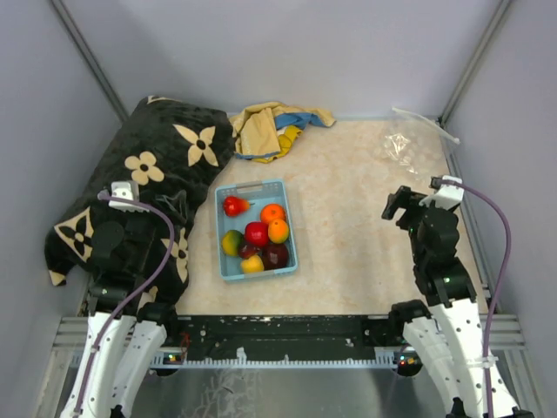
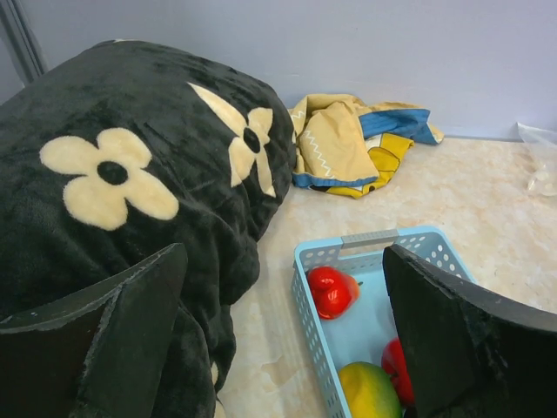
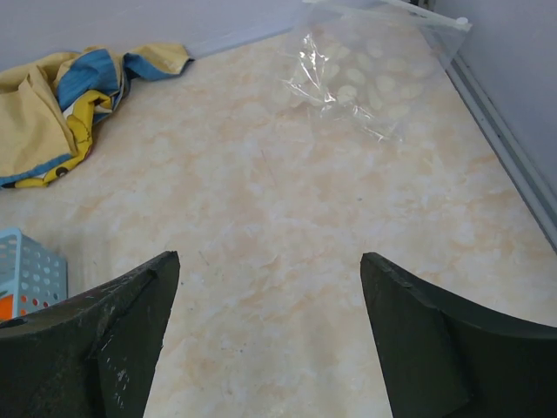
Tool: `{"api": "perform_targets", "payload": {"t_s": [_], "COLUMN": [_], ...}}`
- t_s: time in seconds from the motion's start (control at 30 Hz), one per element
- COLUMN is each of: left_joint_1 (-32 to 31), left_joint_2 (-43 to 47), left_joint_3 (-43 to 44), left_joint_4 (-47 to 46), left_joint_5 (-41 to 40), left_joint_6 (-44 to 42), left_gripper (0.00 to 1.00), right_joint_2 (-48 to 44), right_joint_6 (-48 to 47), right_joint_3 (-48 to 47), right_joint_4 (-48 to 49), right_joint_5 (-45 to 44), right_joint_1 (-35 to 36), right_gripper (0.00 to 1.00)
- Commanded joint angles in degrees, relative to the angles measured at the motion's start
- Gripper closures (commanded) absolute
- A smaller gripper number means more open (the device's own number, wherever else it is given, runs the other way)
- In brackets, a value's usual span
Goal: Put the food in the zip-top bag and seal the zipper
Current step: Pick up the zipper food storage bag at the corner of the board.
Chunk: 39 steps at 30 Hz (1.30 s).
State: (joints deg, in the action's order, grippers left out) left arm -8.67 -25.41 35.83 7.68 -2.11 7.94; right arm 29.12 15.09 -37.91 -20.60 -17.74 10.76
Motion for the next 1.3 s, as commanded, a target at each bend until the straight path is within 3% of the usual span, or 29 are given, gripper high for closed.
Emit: {"api": "perform_targets", "payload": {"t_s": [0.0,0.53,0.83,1.03,1.27], "left_joint_1": [-0.39,-0.39,-0.44,-0.52,-0.43], "left_joint_2": [1.14,0.88,-0.56,-0.62,-2.13], "left_joint_3": [-0.88,-2.17,-3.56,-4.89,-4.70], "left_joint_4": [-1.41,-1.55,-1.60,-1.83,-2.18], "left_joint_5": [-0.73,-0.62,0.25,-0.97,-1.48], "left_joint_6": [0.85,1.64,1.51,0.67,-0.55], "left_gripper": [0.00,0.00,0.00,0.00,0.00], "right_joint_2": [1.26,15.41,32.04,43.91,59.93], "right_joint_6": [-0.85,0.14,6.81,9.18,5.82], "right_joint_3": [-2.30,-4.55,-11.85,-17.97,-29.28], "right_joint_4": [3.13,14.47,20.36,25.70,28.14], "right_joint_5": [-0.71,2.53,1.60,-6.05,-6.10], "right_joint_1": [0.75,0.66,-4.13,-7.24,-11.19], "right_gripper": [0.14,0.12,0.11,0.12,0.12]}}
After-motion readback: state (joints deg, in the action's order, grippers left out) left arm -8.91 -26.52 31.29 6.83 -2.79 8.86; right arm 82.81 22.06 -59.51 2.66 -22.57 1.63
